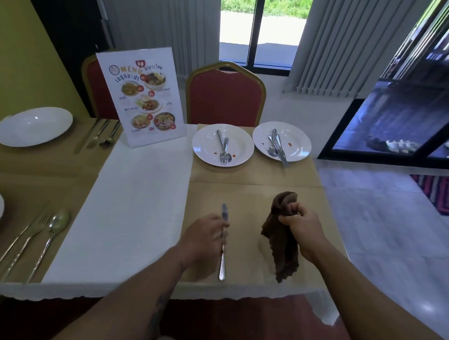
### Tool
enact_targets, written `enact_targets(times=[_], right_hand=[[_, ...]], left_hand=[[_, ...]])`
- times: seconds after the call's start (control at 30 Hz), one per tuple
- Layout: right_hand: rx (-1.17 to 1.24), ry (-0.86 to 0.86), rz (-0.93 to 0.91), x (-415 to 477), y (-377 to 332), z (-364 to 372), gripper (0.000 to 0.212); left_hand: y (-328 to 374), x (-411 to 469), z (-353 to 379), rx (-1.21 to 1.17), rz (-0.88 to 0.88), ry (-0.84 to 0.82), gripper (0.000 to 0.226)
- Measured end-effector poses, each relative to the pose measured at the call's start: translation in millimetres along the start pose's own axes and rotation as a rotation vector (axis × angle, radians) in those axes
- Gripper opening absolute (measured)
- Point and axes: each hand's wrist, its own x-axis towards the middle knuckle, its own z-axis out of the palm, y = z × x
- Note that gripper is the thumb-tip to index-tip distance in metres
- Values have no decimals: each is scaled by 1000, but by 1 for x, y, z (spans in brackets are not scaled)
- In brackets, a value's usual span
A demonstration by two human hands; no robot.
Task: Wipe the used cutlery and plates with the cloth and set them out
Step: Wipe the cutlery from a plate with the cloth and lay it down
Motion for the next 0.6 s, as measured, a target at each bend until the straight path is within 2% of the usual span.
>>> enact_targets(times=[0.17, 0.33, 0.6], right_hand=[[28, 24, 9, 6, -6, 11, 18], [71, 33, 31, 20, -14, 31, 21], [121, 150, 55, 56, -31, 42, 15]], left_hand=[[3, 45, -48, -86, -123, 108, 25], [-7, 101, -87, -103, -231, 140, 24], [-37, 187, -83, -14, -355, 138, 19]])
